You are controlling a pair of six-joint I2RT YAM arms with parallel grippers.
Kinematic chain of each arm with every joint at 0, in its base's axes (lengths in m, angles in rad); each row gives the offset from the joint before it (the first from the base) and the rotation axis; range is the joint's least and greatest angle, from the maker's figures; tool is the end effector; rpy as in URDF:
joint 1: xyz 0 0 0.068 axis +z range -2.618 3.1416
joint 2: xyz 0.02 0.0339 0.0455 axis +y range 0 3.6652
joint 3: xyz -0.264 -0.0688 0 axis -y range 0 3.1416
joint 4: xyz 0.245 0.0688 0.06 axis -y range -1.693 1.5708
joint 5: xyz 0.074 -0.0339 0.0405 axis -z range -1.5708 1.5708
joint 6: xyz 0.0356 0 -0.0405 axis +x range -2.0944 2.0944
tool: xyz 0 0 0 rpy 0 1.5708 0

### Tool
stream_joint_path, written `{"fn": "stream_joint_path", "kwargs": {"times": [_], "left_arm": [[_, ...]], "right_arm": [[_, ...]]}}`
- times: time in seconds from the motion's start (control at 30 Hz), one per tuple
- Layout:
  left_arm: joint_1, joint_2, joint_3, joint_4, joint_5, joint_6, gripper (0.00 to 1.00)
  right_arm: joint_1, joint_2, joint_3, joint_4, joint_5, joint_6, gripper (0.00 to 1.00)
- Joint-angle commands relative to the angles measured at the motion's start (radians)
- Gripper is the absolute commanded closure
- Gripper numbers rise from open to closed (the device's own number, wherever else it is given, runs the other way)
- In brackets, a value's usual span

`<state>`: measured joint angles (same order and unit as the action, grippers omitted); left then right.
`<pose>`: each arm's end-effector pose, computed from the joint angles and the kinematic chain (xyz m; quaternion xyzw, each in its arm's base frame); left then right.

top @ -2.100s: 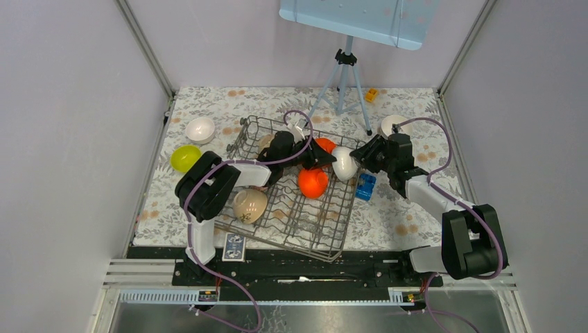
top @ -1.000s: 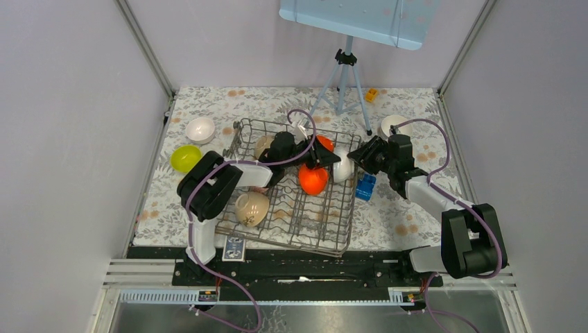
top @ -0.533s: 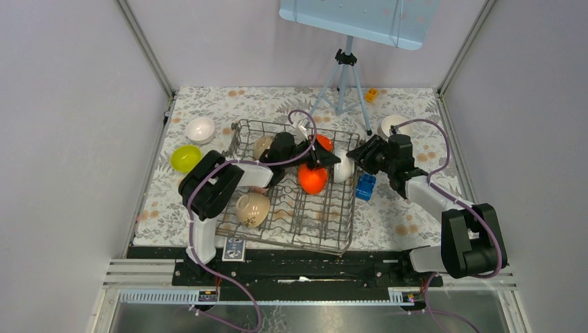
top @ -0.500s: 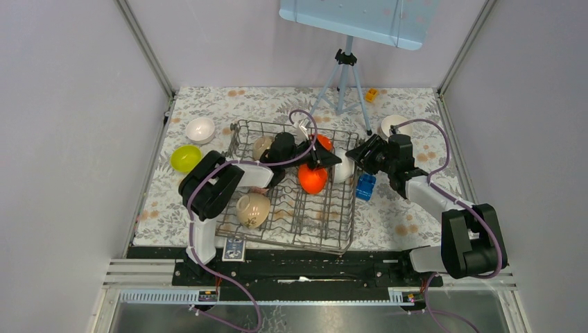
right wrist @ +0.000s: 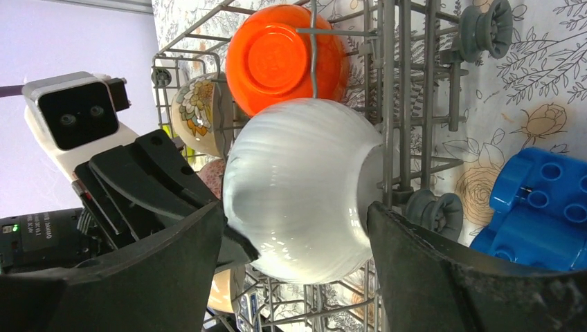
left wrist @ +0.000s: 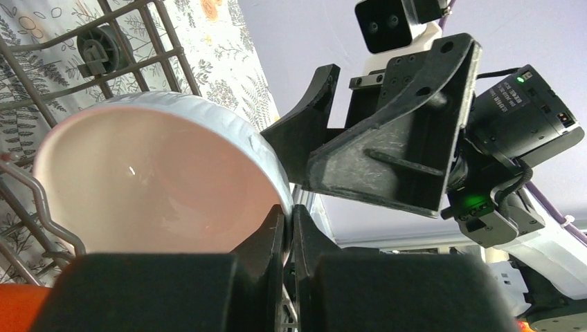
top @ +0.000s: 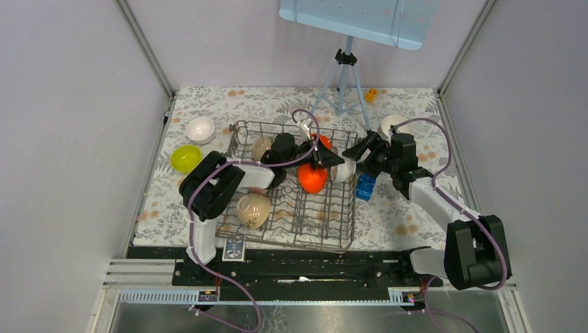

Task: Unload the bowls from the dish rack
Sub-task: Pick up the bowl from the dish rack.

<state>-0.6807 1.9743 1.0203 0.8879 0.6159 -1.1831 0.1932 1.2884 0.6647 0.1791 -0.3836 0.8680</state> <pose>0.3112 -0.2785 0.1843 0.0277 0.7254 -0.6547 0.2107 0.2692 0.0663 0.2266 0.1788 0.8170 0.4042 0.3704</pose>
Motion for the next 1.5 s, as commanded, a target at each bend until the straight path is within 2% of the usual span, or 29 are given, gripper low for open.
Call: {"fn": "stream_joint_path", "kwargs": {"times": [0.0, 0.27, 0.43, 0.77, 1.2, 1.37, 1.47], "left_arm": [[-0.005, -0.032, 0.026, 0.135, 0.033, -0.012, 1.0], [-0.005, -0.042, 0.024, 0.167, 0.035, -0.029, 1.0], [-0.001, -0.062, 0.013, 0.182, 0.035, -0.038, 1.0], [0.027, -0.105, -0.027, 0.218, 0.042, -0.067, 1.0], [0.033, -0.189, -0.037, 0.286, 0.07, -0.135, 1.0], [0.033, -0.273, -0.037, 0.22, 0.087, -0.097, 1.0], [0.034, -0.358, -0.039, 0.087, 0.107, 0.019, 1.0]], "right_arm": [[-0.003, -0.071, 0.081, -0.093, 0.005, -0.028, 0.15], [-0.003, -0.152, 0.194, -0.288, 0.075, -0.111, 0.04], [-0.003, -0.205, 0.224, -0.363, 0.105, -0.159, 0.04], [-0.003, -0.286, 0.212, -0.407, 0.09, -0.202, 0.06], [-0.003, -0.38, 0.292, -0.498, 0.151, -0.161, 0.04], [-0.003, -0.396, 0.384, -0.543, 0.092, -0.191, 0.04], [0.0, -0.392, 0.466, -0.603, 0.067, -0.217, 0.05]]}}
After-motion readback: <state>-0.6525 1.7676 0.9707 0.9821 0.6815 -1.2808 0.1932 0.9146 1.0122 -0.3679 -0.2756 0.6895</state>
